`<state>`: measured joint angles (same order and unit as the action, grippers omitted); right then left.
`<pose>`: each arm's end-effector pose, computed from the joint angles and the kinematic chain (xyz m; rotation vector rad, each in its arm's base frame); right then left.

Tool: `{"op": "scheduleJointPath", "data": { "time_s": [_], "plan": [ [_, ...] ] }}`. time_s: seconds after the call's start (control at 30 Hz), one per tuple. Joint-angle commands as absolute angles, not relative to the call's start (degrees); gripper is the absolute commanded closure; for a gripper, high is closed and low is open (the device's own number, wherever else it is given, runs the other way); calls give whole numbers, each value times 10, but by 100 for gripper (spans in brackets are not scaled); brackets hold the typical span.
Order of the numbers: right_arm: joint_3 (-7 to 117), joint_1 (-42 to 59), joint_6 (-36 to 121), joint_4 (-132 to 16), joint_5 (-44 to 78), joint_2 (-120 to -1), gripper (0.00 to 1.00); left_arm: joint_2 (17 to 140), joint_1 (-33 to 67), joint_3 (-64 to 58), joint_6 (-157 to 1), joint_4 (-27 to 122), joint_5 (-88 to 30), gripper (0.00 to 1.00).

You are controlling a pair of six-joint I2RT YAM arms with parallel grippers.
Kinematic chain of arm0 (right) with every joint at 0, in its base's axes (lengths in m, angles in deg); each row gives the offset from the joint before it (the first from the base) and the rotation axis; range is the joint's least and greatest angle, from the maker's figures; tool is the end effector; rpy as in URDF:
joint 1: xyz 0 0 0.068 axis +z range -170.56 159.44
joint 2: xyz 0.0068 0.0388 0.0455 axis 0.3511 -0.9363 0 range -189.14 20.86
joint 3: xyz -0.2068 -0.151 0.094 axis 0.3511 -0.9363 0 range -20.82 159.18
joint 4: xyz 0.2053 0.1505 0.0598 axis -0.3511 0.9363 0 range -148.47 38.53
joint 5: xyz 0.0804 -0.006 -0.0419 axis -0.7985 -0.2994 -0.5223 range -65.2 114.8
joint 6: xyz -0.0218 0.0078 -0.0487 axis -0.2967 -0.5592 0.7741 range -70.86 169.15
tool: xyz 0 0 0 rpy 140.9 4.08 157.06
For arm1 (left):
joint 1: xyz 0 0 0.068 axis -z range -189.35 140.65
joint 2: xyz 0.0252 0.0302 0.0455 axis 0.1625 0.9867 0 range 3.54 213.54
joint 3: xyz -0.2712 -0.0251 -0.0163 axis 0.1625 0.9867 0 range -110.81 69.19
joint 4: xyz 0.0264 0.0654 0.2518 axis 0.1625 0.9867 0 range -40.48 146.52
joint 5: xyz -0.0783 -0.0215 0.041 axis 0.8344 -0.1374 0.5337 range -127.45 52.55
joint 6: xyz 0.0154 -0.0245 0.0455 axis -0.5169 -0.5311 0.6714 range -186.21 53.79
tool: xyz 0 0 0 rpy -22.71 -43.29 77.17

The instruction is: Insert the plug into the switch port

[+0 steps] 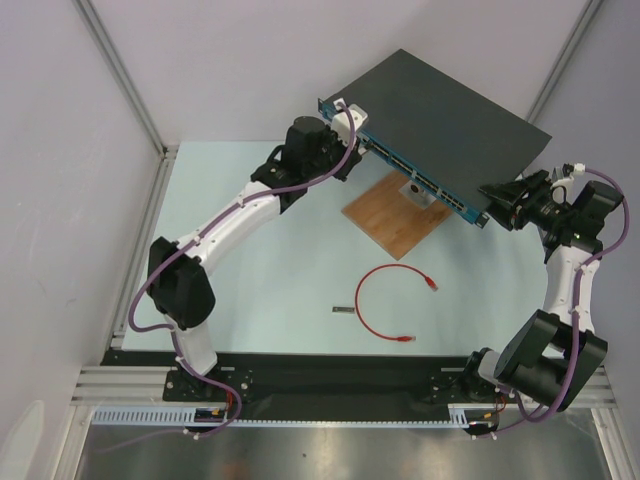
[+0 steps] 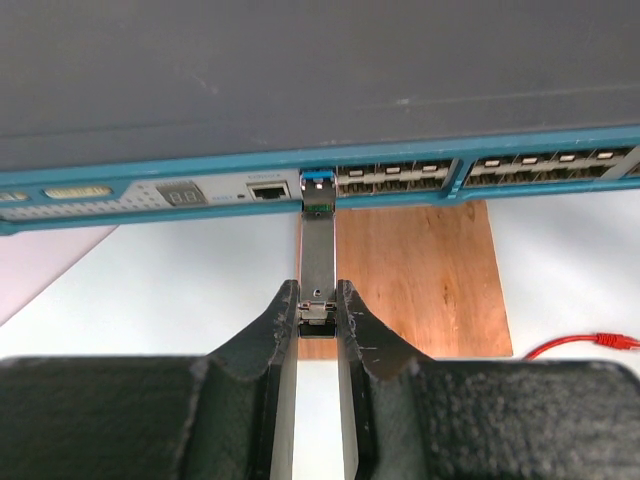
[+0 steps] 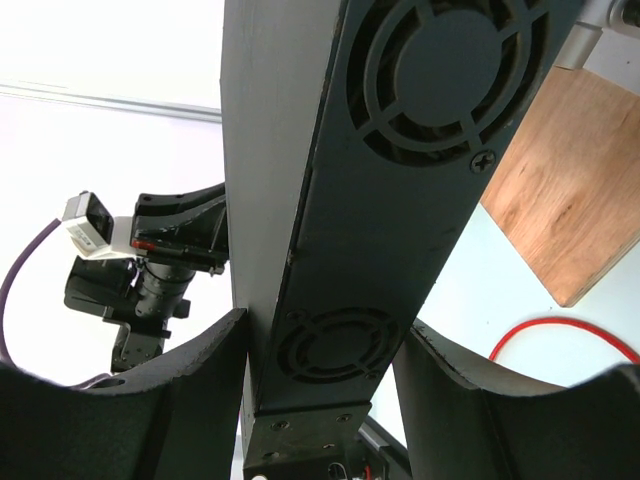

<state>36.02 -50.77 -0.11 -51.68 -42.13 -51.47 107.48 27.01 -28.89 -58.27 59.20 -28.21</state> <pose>0.2528 -0.1091 0.3240 0.5267 1.8595 1.3478 0.3498 -0.2647 0.3752 0.8087 1.6830 -0.4935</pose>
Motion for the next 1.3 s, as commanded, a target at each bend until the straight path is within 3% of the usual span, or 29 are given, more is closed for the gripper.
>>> {"op": "scheduleJointPath", "data": {
  "time_s": [0.0,1.27],
  "plan": [
    [384,-475,38,-565,-336,-536,100,1074,269,-325,-592,576,-273,100],
    [387,-469,29,-573,-345,-540,100,1113,263,-303,-610,534,-268,100]
  ]
}}
